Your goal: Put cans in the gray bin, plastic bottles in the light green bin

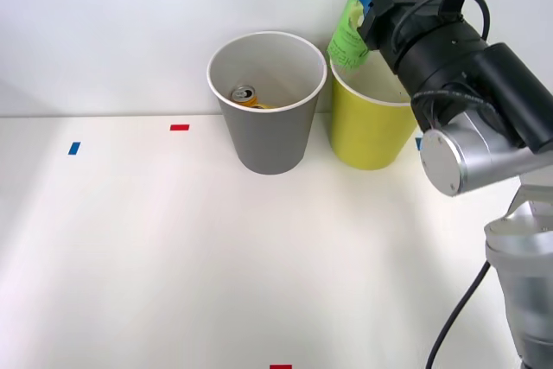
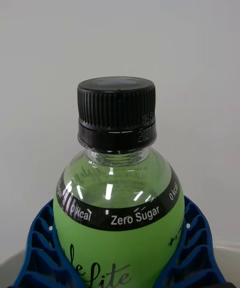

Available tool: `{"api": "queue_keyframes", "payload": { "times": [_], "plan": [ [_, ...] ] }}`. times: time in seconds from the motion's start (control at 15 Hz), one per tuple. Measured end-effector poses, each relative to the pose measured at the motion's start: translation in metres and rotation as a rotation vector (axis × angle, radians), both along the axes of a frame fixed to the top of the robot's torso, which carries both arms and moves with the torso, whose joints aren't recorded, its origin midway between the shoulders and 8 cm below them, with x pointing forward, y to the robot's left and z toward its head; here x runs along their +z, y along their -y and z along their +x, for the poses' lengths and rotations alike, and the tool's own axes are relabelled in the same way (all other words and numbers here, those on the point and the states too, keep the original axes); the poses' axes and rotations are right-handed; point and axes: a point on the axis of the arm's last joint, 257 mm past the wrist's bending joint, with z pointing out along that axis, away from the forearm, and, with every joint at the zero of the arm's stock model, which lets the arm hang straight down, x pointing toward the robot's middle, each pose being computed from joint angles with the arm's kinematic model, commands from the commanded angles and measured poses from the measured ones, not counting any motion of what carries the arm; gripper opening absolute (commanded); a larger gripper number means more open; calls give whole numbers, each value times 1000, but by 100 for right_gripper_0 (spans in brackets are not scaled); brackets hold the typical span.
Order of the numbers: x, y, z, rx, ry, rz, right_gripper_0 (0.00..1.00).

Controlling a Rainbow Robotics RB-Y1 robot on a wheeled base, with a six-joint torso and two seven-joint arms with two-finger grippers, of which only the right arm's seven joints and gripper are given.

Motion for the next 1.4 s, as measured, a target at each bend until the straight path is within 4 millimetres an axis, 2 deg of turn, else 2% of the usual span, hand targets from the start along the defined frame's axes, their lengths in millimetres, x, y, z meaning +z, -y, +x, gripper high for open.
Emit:
{"api": "queue_keyframes", "payload": {
  "times": [0.2, 0.47, 0.6, 0.67, 0.73, 0.8, 1.4],
  "plan": [
    [5, 19, 26, -53, -6, -18, 0],
    [-3, 39, 45, -103, -30, -55, 0],
    [-3, 42, 46, -111, -29, -65, 28],
    [-3, 43, 47, -112, -28, -70, 49],
    [-2, 43, 46, -113, -26, -77, 83],
    [-3, 42, 46, -112, -24, -86, 100],
    [3, 32, 39, -93, 3, -117, 100]
  ]
}}
